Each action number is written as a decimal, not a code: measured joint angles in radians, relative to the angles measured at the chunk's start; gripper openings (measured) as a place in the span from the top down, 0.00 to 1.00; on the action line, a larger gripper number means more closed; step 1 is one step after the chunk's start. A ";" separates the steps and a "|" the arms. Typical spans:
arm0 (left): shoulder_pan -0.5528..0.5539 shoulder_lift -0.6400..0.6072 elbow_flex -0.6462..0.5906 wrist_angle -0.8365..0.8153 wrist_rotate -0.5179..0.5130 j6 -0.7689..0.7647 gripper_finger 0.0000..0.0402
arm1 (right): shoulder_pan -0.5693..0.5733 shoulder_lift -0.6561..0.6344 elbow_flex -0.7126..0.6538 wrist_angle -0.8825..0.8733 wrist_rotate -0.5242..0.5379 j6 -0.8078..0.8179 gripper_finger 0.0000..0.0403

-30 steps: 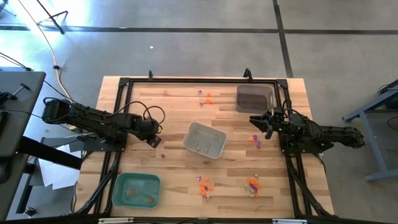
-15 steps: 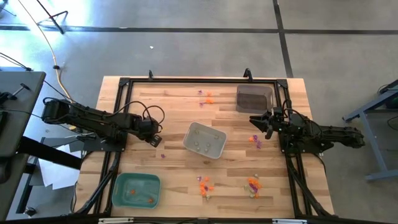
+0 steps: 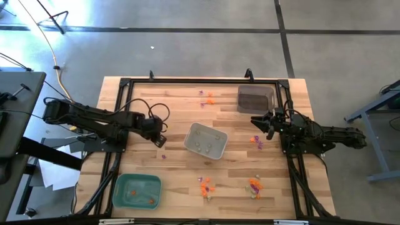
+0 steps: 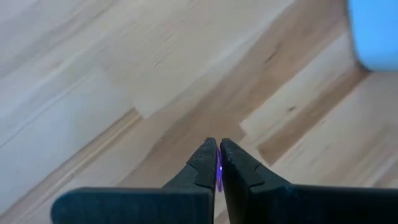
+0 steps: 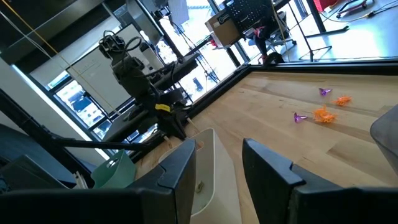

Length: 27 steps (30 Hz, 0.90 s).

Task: Sort Halloween decoration
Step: Put the violet witch hat toy into the black bin

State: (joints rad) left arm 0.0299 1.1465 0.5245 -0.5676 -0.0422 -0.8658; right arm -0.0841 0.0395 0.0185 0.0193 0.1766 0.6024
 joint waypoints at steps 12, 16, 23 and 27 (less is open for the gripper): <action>0.000 -0.001 0.133 0.004 0.008 0.108 1.00 | 0.000 0.000 0.000 0.000 0.000 0.000 0.69; 0.003 -0.001 0.186 0.004 0.007 0.136 1.00 | 0.000 0.000 0.000 0.000 0.000 0.000 0.69; 0.003 -0.001 0.273 0.004 -0.023 0.137 1.00 | 0.000 0.000 0.000 0.000 0.000 0.000 0.69; 0.003 -0.002 0.324 0.006 -0.030 0.134 1.00 | 0.000 0.000 0.000 0.000 0.000 0.000 0.69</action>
State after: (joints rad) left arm 0.0334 1.1450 0.8484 -0.5612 -0.0723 -0.7321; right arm -0.0845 0.0397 0.0188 0.0193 0.1768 0.6022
